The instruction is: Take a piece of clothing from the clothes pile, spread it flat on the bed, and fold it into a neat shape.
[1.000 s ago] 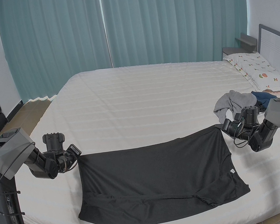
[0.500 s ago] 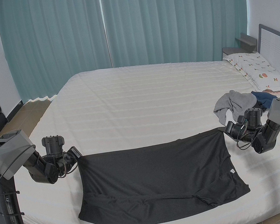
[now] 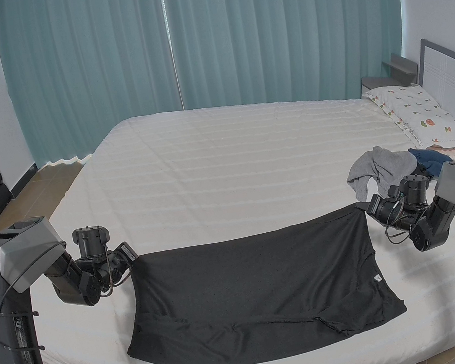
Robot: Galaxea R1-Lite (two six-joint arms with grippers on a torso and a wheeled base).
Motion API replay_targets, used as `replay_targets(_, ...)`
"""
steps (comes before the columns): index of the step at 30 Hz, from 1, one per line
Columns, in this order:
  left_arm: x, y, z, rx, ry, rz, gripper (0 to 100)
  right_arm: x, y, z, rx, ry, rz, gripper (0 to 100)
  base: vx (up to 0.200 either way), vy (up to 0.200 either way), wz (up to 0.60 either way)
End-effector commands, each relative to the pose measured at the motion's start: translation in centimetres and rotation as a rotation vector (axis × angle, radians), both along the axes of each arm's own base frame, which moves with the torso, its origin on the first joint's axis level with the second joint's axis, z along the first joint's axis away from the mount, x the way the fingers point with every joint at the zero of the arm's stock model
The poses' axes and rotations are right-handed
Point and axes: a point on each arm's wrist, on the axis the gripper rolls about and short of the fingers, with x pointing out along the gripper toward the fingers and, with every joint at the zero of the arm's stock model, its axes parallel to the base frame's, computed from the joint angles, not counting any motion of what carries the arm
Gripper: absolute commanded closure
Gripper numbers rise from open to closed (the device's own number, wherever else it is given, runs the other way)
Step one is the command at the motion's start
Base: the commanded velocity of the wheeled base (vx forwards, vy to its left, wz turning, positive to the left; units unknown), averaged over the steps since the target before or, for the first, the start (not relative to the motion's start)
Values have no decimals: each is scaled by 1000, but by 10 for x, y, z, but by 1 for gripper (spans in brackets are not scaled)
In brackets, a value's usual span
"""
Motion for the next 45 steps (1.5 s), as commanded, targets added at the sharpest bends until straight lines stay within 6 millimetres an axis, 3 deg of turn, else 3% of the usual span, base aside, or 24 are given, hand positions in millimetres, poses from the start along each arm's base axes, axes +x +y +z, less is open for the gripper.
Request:
replay_targets(1,0,0,-3,-2,5,3,100,-1,0,-4,1,12,1,100,0,0,0)
replay_targets(9,-4,3,1,4,5,7,100,-8,-1,-6,2,35,12,100,0,0,0)
replay_targets(21,-42,4,-1,187,53,-122,100,-62,-8,2,-27,105,100,100,0,0,0)
replay_targets(32,-93,3,-17,314,157,-220,100,-132,-12,-24,-196,179,202,100,0,0,0)
replay_targets(39,-120,-3,-32,331,186,-257,100,-157,-11,-51,-256,185,221,100,0,0,0)
replay_targets(45,-131,-4,-39,330,193,-264,100,-165,-11,-55,-267,209,232,100,0,0,0)
